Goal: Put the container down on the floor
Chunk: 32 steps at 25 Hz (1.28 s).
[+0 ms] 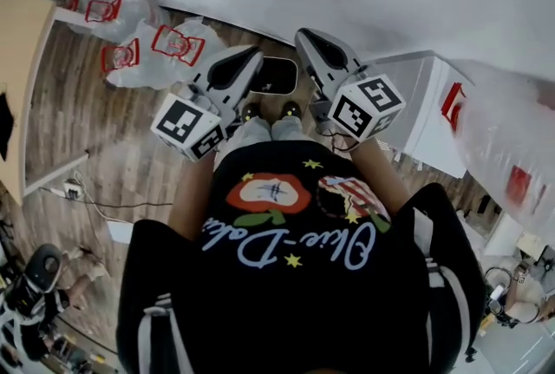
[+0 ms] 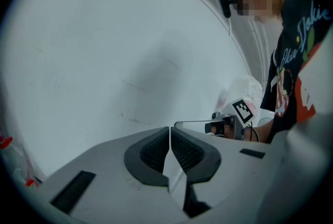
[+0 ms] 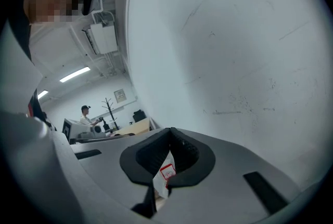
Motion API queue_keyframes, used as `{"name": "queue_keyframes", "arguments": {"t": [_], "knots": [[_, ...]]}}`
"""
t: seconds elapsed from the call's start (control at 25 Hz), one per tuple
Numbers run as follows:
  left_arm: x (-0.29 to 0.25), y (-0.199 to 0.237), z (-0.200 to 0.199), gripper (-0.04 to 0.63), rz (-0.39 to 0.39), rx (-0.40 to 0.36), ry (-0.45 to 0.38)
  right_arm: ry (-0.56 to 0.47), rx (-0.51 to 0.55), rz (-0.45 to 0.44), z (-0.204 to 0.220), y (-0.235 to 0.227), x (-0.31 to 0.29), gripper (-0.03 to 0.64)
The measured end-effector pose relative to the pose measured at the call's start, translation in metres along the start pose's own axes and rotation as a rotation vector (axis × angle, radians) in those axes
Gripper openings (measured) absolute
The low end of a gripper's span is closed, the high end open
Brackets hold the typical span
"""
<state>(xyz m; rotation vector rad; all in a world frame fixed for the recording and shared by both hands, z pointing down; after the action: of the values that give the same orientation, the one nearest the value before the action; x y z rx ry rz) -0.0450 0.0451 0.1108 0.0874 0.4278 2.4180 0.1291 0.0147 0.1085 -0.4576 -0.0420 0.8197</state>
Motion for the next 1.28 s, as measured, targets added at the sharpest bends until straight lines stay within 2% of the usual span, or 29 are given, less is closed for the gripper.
{"name": "queue_keyframes", "arguments": {"t": [0.52, 1.28], "knots": [[-0.008, -0.007, -0.015, 0.009, -0.031, -0.037, -0.025, -0.001, 0.079, -0.067, -0.017, 0.012, -0.001, 0.000], [0.005, -0.010, -0.018, 0.009, -0.057, -0.067, -0.018, -0.009, 0.110, -0.054, -0.014, 0.021, 0.003, 0.000]]}}
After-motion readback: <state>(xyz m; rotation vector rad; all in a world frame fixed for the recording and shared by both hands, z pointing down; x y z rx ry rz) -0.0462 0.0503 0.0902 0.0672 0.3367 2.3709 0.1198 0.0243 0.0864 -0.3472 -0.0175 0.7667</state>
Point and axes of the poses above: the fingertips, and each gripper's own axes: x backward along the fingers, y to its left, z out of its underside, the point moved 7 cm from there along x, backward along the fingers, and after that the axes turned 2 degrees about -y, right-handed, at the moved point
